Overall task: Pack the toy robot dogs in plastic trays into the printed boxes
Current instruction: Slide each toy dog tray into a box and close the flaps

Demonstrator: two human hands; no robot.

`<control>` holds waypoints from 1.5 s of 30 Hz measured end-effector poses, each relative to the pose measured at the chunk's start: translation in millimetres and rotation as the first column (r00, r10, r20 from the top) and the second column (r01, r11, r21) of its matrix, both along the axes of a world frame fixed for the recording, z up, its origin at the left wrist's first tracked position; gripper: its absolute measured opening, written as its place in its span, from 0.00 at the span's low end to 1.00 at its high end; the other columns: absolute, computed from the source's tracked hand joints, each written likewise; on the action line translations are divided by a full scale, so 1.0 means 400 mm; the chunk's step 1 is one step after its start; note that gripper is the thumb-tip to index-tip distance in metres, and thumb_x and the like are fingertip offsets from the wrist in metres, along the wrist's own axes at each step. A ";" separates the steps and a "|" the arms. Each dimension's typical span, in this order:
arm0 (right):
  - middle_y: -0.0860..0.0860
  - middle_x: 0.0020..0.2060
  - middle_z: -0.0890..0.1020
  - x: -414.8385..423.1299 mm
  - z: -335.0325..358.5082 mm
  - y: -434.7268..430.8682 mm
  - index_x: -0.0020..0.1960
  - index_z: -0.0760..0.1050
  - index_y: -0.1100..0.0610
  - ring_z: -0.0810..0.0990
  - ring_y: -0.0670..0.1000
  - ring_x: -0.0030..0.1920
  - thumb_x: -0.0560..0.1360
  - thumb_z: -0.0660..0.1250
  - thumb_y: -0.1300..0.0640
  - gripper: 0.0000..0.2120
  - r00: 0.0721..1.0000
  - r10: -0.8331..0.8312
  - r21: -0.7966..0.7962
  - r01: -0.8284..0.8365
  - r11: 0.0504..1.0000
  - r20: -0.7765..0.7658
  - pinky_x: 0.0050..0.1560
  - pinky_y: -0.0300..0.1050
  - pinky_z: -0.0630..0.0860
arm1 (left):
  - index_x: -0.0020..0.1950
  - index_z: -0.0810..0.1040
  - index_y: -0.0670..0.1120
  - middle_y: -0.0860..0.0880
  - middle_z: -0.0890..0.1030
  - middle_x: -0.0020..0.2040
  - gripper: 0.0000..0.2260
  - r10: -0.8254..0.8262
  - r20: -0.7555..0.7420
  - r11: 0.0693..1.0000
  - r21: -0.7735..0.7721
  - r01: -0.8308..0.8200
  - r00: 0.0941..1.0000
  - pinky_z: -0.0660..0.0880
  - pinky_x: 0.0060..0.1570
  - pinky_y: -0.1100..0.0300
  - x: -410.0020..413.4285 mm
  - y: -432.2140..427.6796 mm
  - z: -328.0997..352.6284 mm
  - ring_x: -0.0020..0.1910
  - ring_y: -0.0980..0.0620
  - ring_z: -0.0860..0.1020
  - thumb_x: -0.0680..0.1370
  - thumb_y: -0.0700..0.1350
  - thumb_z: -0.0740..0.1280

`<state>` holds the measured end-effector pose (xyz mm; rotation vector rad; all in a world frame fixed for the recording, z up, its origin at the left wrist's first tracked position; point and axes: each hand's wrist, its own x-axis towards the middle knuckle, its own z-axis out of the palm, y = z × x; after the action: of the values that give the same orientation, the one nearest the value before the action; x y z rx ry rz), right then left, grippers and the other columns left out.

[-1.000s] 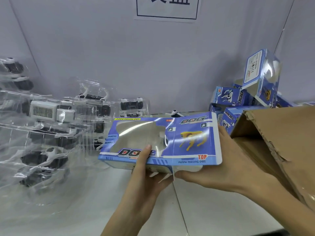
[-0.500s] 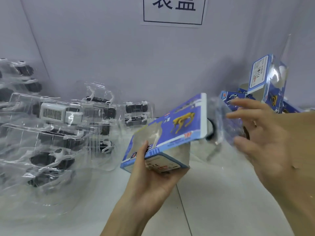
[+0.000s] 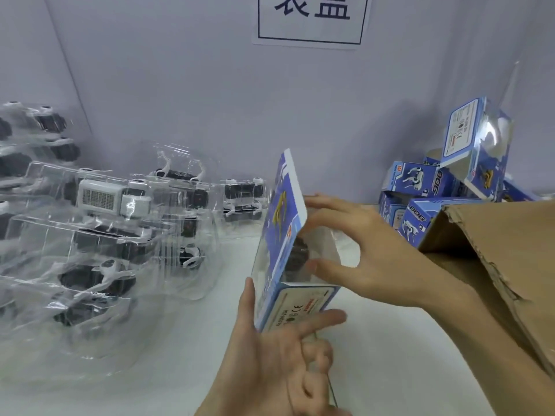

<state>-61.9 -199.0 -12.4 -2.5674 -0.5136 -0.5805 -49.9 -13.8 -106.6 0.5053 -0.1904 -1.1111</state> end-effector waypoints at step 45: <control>0.35 0.48 0.82 0.042 -0.117 -0.015 0.53 0.80 0.45 0.79 0.42 0.55 0.81 0.59 0.46 0.11 0.944 -0.277 0.486 0.160 0.859 0.181 0.54 0.44 0.76 | 0.48 0.84 0.46 0.57 0.81 0.54 0.12 0.017 0.858 0.481 -0.457 -0.748 -0.513 0.67 0.60 0.66 0.187 0.001 0.038 0.62 0.50 0.74 0.72 0.53 0.70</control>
<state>-44.9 -204.8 -59.4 -2.1113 -0.1254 -0.9819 24.9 -13.3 -91.4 1.7983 -1.0186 0.7293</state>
